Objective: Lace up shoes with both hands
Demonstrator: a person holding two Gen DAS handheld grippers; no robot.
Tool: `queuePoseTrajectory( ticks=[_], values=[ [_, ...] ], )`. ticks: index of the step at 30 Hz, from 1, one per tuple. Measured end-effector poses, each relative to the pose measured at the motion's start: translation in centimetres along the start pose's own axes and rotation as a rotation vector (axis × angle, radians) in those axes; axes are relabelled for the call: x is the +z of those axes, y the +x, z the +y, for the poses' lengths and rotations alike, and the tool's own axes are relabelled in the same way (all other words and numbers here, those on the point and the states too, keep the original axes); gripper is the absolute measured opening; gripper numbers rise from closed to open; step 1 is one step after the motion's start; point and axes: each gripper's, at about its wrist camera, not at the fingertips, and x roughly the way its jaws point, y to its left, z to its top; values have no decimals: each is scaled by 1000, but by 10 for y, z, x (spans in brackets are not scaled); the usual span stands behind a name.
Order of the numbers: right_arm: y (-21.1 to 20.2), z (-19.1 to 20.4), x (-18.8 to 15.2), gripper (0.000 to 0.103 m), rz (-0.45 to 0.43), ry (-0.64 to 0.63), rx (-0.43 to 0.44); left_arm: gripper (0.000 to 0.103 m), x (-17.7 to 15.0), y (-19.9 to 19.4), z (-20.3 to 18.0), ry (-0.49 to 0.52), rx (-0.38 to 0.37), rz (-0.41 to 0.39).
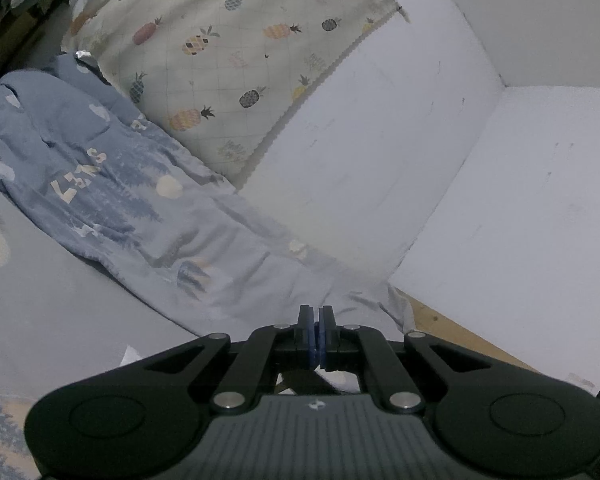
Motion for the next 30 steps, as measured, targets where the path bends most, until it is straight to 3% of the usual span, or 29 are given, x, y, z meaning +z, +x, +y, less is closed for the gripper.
queuePoseTrajectory(
  ticks=[4,6,9,14,16,24,26,28,30],
  values=[
    [0,1,0,36,-8,-7,18,0,0,1,-1,6,-2,12],
    [0,2,0,19,-8,-12,21,0,0,1,-1,12,-2,16],
    [-1,2,0,10,-5,-19,20,0,-1,2,0,13,-10,22],
    [0,3,0,9,-4,-22,19,0,-2,4,-1,24,-11,36],
    [-1,2,0,3,0,-21,23,0,-2,4,-1,24,-11,37],
    [-1,-2,1,1,12,3,46,0,-5,4,-3,18,-4,40],
    [-1,-6,2,1,14,33,59,4,-4,4,-1,1,-2,34],
    [0,-12,2,1,20,80,72,21,-4,2,1,-22,8,22],
    [2,-22,3,1,27,136,84,30,-2,1,4,-32,26,14]
  ],
)
